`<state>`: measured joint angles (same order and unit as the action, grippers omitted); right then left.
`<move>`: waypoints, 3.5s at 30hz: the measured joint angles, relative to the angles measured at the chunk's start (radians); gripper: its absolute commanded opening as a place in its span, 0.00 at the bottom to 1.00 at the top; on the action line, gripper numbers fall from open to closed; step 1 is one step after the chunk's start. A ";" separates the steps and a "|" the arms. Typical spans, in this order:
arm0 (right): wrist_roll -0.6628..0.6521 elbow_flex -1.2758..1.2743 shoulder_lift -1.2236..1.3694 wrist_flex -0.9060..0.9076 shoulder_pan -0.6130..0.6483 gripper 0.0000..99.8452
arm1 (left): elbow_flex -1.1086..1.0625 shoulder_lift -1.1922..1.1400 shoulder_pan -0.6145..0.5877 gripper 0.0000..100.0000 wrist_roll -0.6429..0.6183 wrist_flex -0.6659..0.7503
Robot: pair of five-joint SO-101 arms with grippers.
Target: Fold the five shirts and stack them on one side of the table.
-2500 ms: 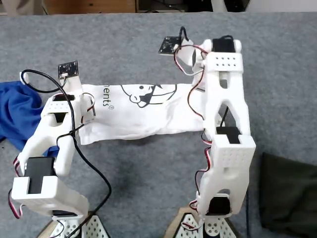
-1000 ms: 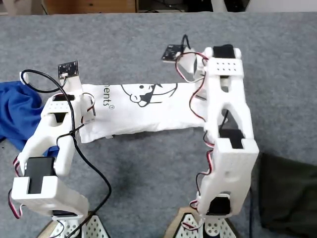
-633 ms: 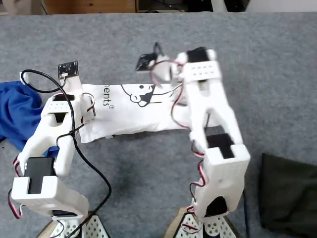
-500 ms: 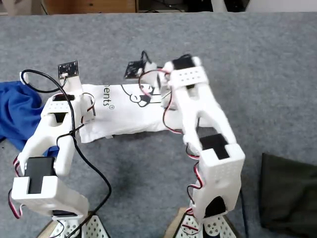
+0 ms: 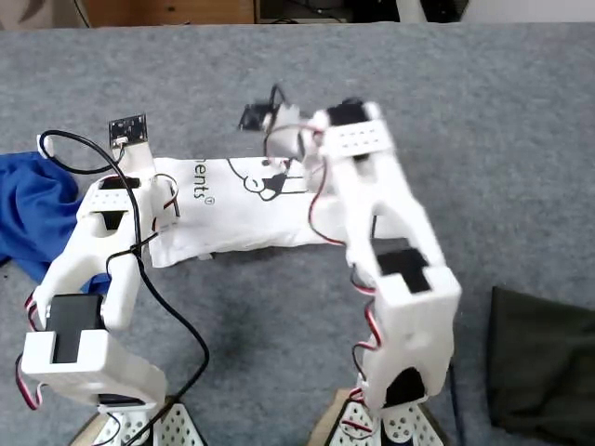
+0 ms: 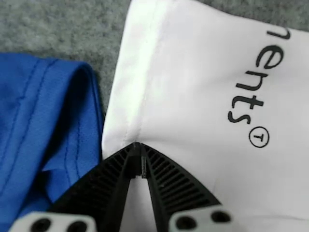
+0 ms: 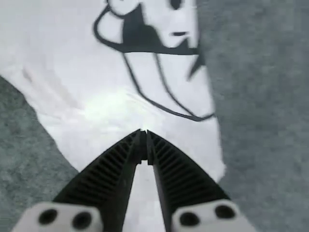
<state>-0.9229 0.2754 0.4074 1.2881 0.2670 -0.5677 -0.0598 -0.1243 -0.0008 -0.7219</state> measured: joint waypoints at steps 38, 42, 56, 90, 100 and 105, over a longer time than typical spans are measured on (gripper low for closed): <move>-0.018 0.155 -0.055 0.374 -0.284 0.01 | 0.962 -0.644 -0.075 0.16 0.123 -0.712; -0.018 0.155 -0.055 0.374 -0.284 0.01 | 0.994 -0.683 -0.051 0.04 0.123 -0.729; 0.064 0.155 -0.055 0.331 -0.284 0.01 | 1.051 -0.692 -0.028 0.02 0.123 -0.769; 0.931 -0.307 -0.012 -0.684 -0.640 0.01 | 1.367 -0.402 0.551 0.02 0.046 -0.957; 0.933 -0.307 -0.012 -0.684 -0.654 0.01 | 1.370 -0.582 0.715 0.02 0.014 -0.695; 0.933 -0.307 -0.012 -0.684 -0.654 0.01 | 1.370 -0.638 0.717 0.02 -0.041 -0.591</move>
<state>0.0100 -0.0315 0.3951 0.6038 -0.3867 0.8025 -0.6981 0.5923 -0.0422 -1.3126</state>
